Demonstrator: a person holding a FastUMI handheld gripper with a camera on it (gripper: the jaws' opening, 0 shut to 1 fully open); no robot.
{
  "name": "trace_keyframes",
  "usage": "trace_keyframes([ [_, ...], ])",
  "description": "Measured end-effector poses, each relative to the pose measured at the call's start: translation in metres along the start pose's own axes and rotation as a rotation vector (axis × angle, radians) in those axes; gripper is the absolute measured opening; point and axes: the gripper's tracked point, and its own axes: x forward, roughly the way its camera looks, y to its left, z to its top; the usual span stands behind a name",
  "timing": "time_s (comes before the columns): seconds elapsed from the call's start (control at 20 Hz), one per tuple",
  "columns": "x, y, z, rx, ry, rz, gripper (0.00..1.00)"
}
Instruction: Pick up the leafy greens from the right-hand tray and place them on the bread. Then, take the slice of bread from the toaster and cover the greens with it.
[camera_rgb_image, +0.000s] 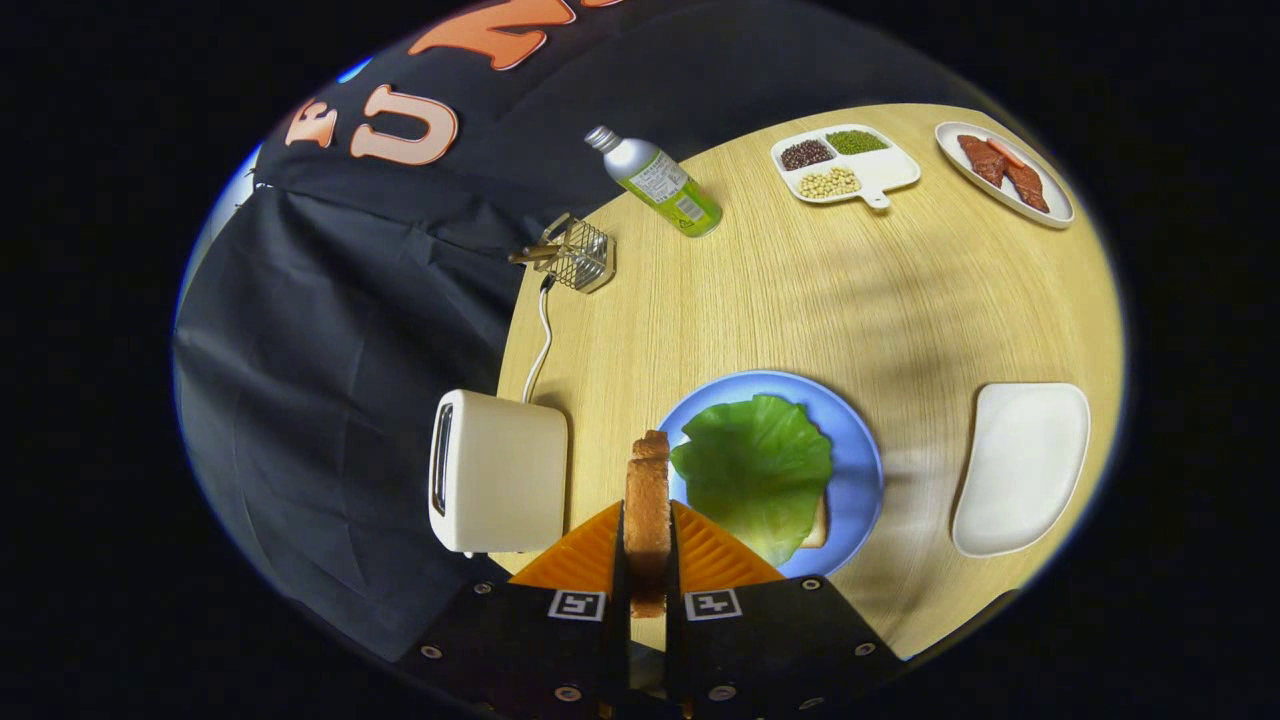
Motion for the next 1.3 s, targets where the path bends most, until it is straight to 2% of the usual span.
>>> trace_keyframes([
  [0.6,0.031,-0.041,-0.008,-0.021,0.021,-0.084,0.16],
  [0.95,0.020,-0.056,0.007,-0.038,-0.047,-0.149,0.44],
  [1.0,0.014,-0.059,0.010,-0.044,-0.062,-0.163,0.50],
  [1.3,-0.045,-0.054,0.054,-0.096,-0.229,-0.203,0.61],
])
